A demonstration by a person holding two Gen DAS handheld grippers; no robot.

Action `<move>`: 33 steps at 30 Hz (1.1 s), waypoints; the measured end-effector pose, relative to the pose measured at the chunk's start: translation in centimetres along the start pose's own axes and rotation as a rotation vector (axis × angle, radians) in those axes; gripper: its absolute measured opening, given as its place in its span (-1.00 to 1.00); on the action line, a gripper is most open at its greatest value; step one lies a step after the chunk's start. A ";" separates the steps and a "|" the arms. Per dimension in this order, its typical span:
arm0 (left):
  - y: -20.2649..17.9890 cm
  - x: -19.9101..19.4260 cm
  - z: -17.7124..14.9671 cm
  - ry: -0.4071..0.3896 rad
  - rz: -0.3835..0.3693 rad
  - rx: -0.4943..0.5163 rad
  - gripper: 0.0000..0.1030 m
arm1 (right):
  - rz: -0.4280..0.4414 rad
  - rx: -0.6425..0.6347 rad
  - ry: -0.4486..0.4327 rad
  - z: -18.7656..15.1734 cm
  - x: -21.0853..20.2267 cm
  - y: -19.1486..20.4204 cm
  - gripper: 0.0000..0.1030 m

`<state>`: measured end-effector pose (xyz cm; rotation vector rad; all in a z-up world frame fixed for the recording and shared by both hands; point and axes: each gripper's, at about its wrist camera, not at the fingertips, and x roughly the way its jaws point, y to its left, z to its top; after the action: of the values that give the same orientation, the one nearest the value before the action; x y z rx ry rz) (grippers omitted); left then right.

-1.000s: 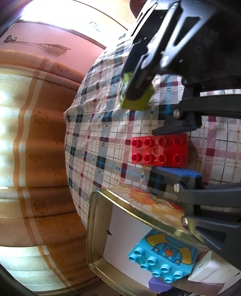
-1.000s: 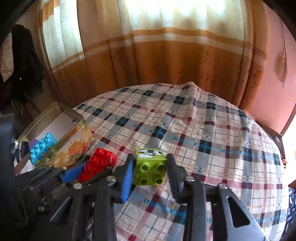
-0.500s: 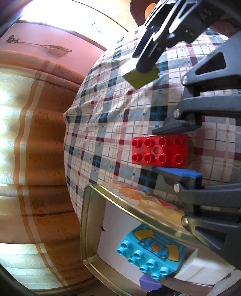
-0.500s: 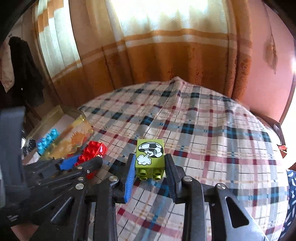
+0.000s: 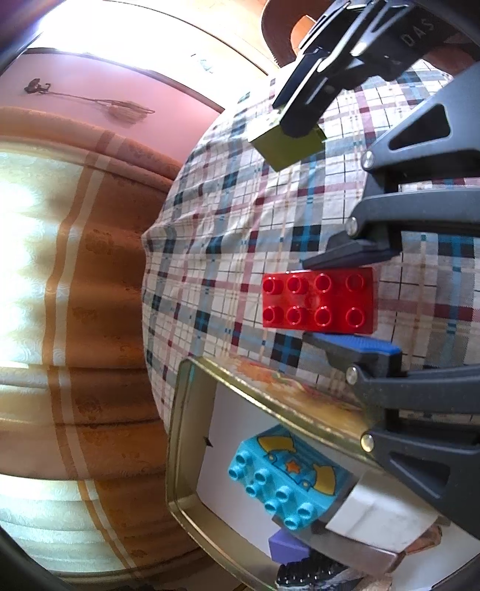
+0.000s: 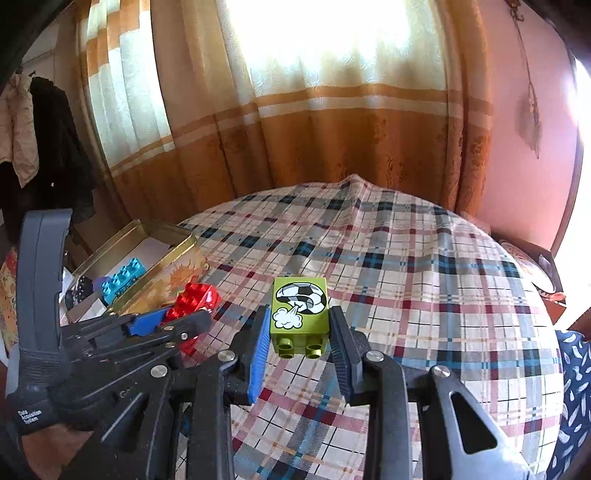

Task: Organize rigid objects
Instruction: 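Lift red brick with left tool while right tool lifts green brick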

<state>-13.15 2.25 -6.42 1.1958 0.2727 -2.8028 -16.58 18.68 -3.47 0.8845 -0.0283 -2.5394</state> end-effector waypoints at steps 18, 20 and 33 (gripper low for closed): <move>0.2 -2.4 -0.7 -0.068 0.017 0.017 -0.40 | 0.010 0.002 -0.055 -0.8 -1.6 0.7 -0.34; 0.2 -2.6 -0.8 -0.075 0.021 0.023 -0.40 | 0.010 0.001 -0.065 -0.8 -1.8 0.8 -0.34; 0.9 -4.0 -1.5 -0.109 0.036 0.029 -0.40 | 0.001 -0.030 -0.108 -1.0 -2.9 1.8 -0.34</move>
<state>-9.22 1.68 -4.70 1.0377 0.2009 -2.8375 -13.24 18.37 -2.23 0.7355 -0.0244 -2.5768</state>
